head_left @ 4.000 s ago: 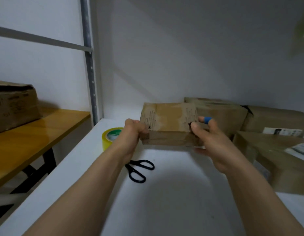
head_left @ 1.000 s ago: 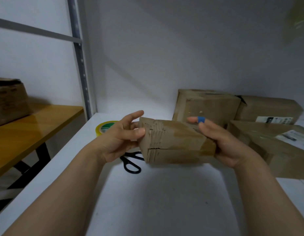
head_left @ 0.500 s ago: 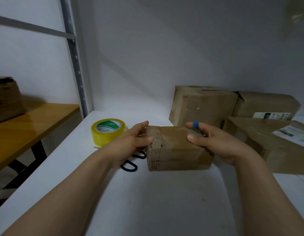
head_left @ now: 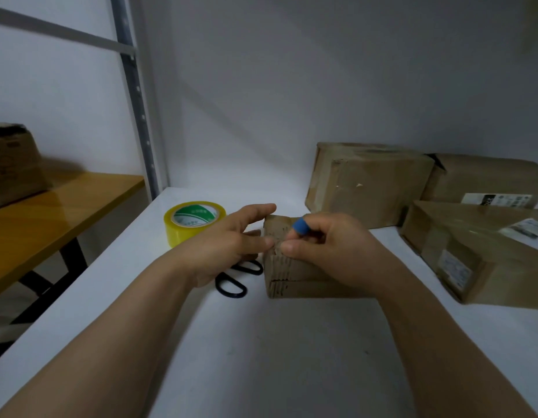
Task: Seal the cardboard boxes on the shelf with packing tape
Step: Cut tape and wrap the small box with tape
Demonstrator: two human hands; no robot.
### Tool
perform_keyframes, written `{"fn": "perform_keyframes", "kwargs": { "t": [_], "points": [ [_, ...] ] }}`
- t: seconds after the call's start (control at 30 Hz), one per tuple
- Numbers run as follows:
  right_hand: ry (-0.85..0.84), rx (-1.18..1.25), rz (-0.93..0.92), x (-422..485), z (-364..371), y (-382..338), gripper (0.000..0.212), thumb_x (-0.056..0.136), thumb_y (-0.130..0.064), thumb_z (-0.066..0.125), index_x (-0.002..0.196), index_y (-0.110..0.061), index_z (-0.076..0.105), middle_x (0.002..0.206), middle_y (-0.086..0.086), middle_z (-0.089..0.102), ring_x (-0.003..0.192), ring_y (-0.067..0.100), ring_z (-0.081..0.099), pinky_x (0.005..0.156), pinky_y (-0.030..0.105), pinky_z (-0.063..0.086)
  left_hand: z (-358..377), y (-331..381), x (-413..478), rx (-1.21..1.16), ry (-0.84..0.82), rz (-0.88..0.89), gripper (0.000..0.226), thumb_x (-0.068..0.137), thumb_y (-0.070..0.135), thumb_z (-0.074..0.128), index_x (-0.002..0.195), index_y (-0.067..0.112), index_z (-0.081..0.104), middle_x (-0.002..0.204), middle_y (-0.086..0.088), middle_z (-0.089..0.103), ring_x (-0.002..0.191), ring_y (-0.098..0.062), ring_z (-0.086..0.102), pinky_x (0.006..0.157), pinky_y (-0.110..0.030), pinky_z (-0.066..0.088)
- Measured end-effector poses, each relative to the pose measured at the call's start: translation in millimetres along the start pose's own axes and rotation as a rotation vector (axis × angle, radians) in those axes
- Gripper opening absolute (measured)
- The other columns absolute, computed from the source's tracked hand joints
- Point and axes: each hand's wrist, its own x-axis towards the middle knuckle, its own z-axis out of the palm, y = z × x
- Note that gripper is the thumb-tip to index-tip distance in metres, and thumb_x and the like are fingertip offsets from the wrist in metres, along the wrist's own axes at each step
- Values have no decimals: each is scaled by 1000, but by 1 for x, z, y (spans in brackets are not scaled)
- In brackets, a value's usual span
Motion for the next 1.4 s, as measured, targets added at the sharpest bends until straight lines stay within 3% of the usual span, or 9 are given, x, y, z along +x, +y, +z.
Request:
{"fn": "perform_keyframes", "kwargs": {
  "t": [0.23, 0.43, 0.6, 0.8, 0.93, 1.1, 1.23, 1.3, 1.4],
  "points": [
    [23, -10, -2, 1, 4, 1, 4, 91, -24, 70, 89, -28, 69, 71, -13, 60, 65, -4, 54, 60, 9, 44, 7, 2, -2, -11, -31, -69, 86, 73, 22, 77, 150, 35, 40, 138, 10, 61, 126, -14, 60, 113, -42, 43],
    [229, 213, 146, -3, -13, 0, 9, 94, -23, 67, 90, -31, 70, 87, -2, 70, 74, 9, 65, 75, 31, 57, 10, 4, -3, -79, 1, -103, 73, 91, -1, 65, 151, 32, 39, 128, 9, 65, 116, -15, 66, 109, -40, 48],
    [507, 162, 317, -12, -56, 21, 8, 97, -29, 64, 90, -30, 67, 96, -2, 70, 91, 17, 66, 84, 36, 53, 19, 7, -1, -103, 56, -106, 83, 74, 6, 66, 149, 31, 41, 124, 17, 62, 117, -18, 65, 109, -41, 47],
    [229, 128, 537, -15, -60, 38, 18, 99, -32, 62, 92, -18, 71, 101, 14, 72, 97, 33, 68, 94, 55, 55, 25, 9, 0, -90, 93, -113, 66, 83, -3, 60, 143, 21, 49, 125, 7, 68, 111, -18, 67, 97, -35, 52],
    [214, 300, 458, -7, -51, 38, 17, 101, -27, 60, 100, -22, 76, 96, 3, 77, 94, 21, 73, 92, 43, 58, 16, 8, 2, -108, 168, -117, 58, 89, -8, 57, 141, 18, 51, 127, 4, 67, 109, -19, 68, 89, -34, 54],
    [165, 472, 495, -9, -55, 46, 16, 97, -8, 63, 104, -18, 73, 100, 8, 77, 90, 18, 73, 76, 29, 56, 17, 6, 2, -98, 190, -150, 54, 92, -1, 63, 140, 21, 52, 113, 5, 75, 102, -21, 73, 102, -45, 53],
    [164, 416, 507, -7, -51, 47, 31, 90, 4, 68, 115, -14, 69, 105, 8, 73, 91, 18, 72, 71, 26, 55, 21, 5, 3, -78, 203, -151, 65, 81, 10, 72, 141, 25, 53, 108, 6, 76, 108, -26, 70, 104, -54, 49],
    [180, 384, 506, -5, -49, 47, 34, 90, 6, 67, 116, -15, 69, 107, 8, 70, 93, 18, 70, 68, 24, 54, 22, 3, 6, -115, 206, -135, 55, 91, 4, 65, 141, 24, 53, 109, 5, 76, 102, -18, 72, 88, -37, 58],
    [196, 396, 498, -5, -50, 48, 32, 91, 4, 66, 116, -14, 68, 105, 7, 71, 91, 16, 70, 66, 21, 52, 23, 1, 8, -137, 197, -115, 51, 95, 3, 60, 141, 22, 53, 115, 5, 74, 98, -9, 72, 74, -18, 52]
  ]
}}
